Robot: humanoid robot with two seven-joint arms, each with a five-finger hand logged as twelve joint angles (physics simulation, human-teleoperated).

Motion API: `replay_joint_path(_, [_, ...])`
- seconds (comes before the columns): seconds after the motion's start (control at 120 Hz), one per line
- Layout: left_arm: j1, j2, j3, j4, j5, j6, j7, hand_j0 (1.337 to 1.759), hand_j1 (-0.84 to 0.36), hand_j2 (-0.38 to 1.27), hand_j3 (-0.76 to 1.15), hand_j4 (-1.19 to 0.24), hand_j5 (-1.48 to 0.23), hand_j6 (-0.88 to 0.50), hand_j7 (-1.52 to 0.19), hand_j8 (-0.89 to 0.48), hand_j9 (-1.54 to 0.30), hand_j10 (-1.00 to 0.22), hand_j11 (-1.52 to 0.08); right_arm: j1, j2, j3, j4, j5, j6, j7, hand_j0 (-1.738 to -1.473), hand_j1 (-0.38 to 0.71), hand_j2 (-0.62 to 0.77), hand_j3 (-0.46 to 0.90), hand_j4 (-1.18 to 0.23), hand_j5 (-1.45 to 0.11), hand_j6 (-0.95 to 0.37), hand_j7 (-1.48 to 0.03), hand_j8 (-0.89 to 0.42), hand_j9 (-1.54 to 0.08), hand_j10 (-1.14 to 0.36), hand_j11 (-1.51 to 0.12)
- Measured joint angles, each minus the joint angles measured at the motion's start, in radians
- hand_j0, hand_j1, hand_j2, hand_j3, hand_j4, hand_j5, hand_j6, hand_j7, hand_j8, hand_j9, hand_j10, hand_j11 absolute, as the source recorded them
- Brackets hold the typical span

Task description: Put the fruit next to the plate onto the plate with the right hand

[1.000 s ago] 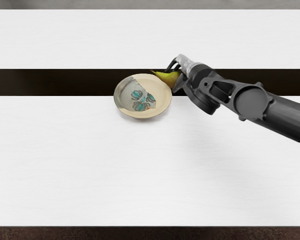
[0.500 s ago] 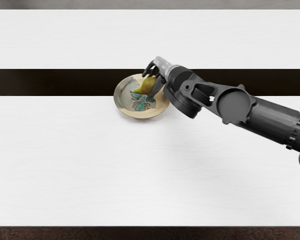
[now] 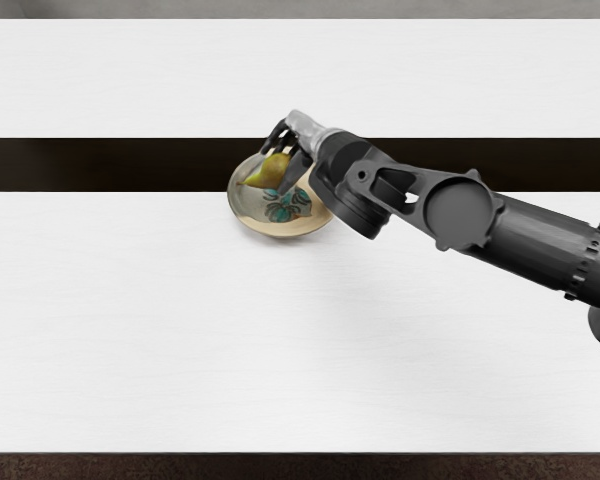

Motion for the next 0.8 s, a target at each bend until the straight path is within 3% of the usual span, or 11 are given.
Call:
replay_joint_path(0.233, [0.0, 0.0, 0.0, 0.0, 0.0, 0.0, 0.0, 1.658, 0.34, 0.0, 0.0, 0.0, 0.0, 0.0, 0.0, 0.0, 0.0, 0.0, 0.0, -0.003, 0.002, -0.008, -0.023, 0.0, -0.007, 0.0, -1.658, 0.3, 0.34, 0.0, -0.63, -0.82, -0.49, -0.82, -0.45, -0.84, -0.62, -0.84])
replay_joint_path(0.317, [0.0, 0.0, 0.0, 0.0, 0.0, 0.0, 0.0, 1.658, 0.34, 0.0, 0.0, 0.0, 0.0, 0.0, 0.0, 0.0, 0.0, 0.0, 0.0, -0.002, 0.002, -0.02, -0.025, -0.002, -0.006, 0.0, -1.658, 0.28, 0.28, 0.0, -0.6, -0.78, -0.49, -0.78, -0.45, -0.8, -0.59, -0.8])
replay_joint_path(0.433, [0.0, 0.0, 0.0, 0.0, 0.0, 0.0, 0.0, 1.658, 0.34, 0.0, 0.0, 0.0, 0.0, 0.0, 0.0, 0.0, 0.0, 0.0, 0.0, 0.001, 0.002, -0.036, -0.025, -0.009, -0.008, -0.001, -1.658, 0.11, 0.14, 0.0, -0.43, -0.56, -0.37, -0.56, -0.34, -0.57, -0.42, -0.57])
replay_joint_path(0.583, [0.0, 0.0, 0.0, 0.0, 0.0, 0.0, 0.0, 1.658, 0.34, 0.0, 0.0, 0.0, 0.0, 0.0, 0.0, 0.0, 0.0, 0.0, 0.0, 0.015, 0.002, -0.04, -0.019, -0.012, -0.007, -0.001, -1.658, -0.09, 0.06, 0.0, -0.24, -0.31, -0.21, -0.31, -0.2, -0.31, -0.23, -0.31])
replay_joint_path(0.675, [0.0, 0.0, 0.0, 0.0, 0.0, 0.0, 0.0, 1.658, 0.34, 0.0, 0.0, 0.0, 0.0, 0.0, 0.0, 0.0, 0.0, 0.0, 0.0, 0.022, -0.044, 0.003, 0.06, 0.002, 0.008, -0.001, -1.658, -0.17, 0.04, 0.0, -0.16, -0.21, -0.14, -0.21, -0.14, -0.21, -0.16, -0.21])
replay_joint_path(0.8, [0.0, 0.0, 0.0, 0.0, 0.0, 0.0, 0.0, 1.658, 0.34, 0.0, 0.0, 0.0, 0.0, 0.0, 0.0, 0.0, 0.0, 0.0, 0.0, 0.016, -0.239, 0.107, 0.221, 0.14, 0.114, -0.001, -1.658, -0.24, 0.02, 0.0, -0.1, -0.13, -0.09, -0.12, -0.08, -0.13, -0.1, -0.13])
